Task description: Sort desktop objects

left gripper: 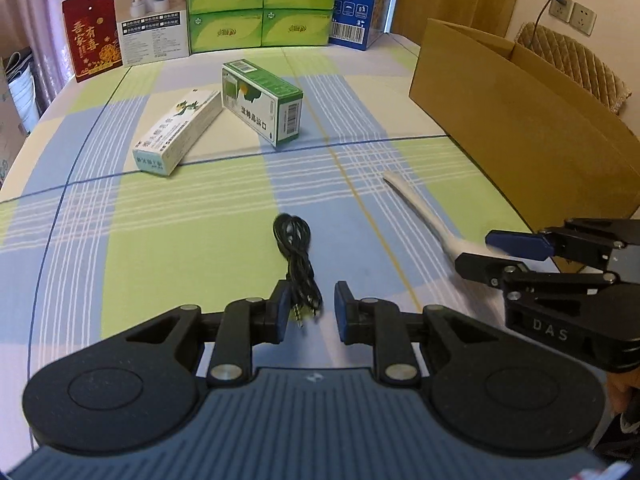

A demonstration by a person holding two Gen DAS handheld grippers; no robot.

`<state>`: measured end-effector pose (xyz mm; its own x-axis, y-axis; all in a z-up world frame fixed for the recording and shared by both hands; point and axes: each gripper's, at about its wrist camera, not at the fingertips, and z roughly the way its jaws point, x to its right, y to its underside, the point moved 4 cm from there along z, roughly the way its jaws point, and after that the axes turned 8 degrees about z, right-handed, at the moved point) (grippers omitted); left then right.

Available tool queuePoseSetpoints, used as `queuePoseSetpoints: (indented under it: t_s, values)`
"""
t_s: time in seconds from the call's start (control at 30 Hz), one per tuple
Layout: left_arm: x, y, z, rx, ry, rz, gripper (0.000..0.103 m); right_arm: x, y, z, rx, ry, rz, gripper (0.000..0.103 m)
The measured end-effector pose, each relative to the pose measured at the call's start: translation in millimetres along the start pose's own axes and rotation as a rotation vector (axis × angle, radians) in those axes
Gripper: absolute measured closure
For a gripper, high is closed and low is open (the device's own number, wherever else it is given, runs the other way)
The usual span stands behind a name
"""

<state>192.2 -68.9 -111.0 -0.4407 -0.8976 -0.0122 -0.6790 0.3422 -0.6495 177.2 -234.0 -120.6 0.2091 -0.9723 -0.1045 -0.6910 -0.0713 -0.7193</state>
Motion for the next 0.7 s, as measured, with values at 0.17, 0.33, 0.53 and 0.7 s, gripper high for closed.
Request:
queuePoseSetpoints:
  t_s: [0.17,0.33,0.53,0.7]
  values:
    - [-2.0,-1.5,5.2,0.015,-0.043,0.025,0.074,4.4,-0.6,0.2,0.009,-0.003,0.039,0.067]
    - [-6.2,-1.7,16.8,0.003,-0.016,-0.032,0.074,10.3,1.3,4.2,-0.013,-0.011,0.096,0.063]
    - [-10.1,-4.4,26.1,0.005,0.007,-0.125,0.074,10.2,4.0,5.0,-0.012,-0.010,0.106,0.063]
    - [-7.0,-4.6,26.5,-0.017,-0.046,-0.099,0.090,10.0,6.8,7.2,-0.015,-0.002,0.103,0.063]
